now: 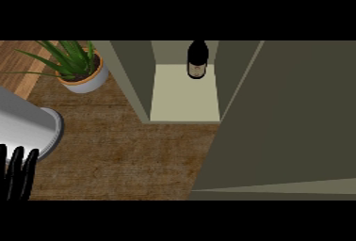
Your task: Pick up the wine, place it into the cabinet and close the cabinet
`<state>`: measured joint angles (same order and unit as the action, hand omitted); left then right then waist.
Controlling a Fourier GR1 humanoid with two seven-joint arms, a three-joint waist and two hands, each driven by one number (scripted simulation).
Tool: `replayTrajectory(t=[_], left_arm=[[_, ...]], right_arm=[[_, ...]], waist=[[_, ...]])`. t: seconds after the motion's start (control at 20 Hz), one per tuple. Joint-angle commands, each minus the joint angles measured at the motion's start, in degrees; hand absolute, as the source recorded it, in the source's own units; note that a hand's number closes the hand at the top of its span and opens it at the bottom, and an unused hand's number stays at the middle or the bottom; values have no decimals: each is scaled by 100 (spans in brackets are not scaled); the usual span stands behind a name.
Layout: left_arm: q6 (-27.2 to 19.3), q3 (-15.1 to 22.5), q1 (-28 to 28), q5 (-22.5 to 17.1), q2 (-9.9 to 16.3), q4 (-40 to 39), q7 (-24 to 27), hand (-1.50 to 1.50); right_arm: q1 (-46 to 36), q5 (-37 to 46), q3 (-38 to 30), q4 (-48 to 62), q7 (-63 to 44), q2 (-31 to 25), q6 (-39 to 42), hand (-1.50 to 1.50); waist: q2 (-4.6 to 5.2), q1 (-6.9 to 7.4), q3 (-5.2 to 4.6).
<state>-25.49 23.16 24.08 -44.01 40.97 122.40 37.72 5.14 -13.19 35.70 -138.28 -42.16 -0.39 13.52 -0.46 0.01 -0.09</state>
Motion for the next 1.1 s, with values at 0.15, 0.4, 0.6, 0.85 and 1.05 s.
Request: replayTrajectory(t=[0.15, 0.4, 0.6, 0.85, 1.05], left_arm=[[759, -800, 223, -402, 190, -338, 20, -150], [872, -1189, 514, -585, 518, 94, -219, -150], [1167, -1258, 452, -681, 461, -153, -236, -150], [1445, -1542, 487, -914, 512, -124, -423, -150], [1437, -1466, 240, -1043, 416, -47, -645, -150]], right_arm=[[-55, 1155, 1542, -694, -81, 38, -851, 150], [-694, 1687, 2172, -424, -128, 31, -1809, 150], [-1200, 2039, 2311, -266, -81, 27, -2353, 150], [-1808, 2463, 2464, 177, -115, 15, -2883, 150], [-2790, 2207, 2019, 711, -25, 2, -3354, 150]], waist=[[-3, -23, -2], [-29, 31, -7], [-25, 21, -13], [-14, 55, -9], [19, 126, -13]])
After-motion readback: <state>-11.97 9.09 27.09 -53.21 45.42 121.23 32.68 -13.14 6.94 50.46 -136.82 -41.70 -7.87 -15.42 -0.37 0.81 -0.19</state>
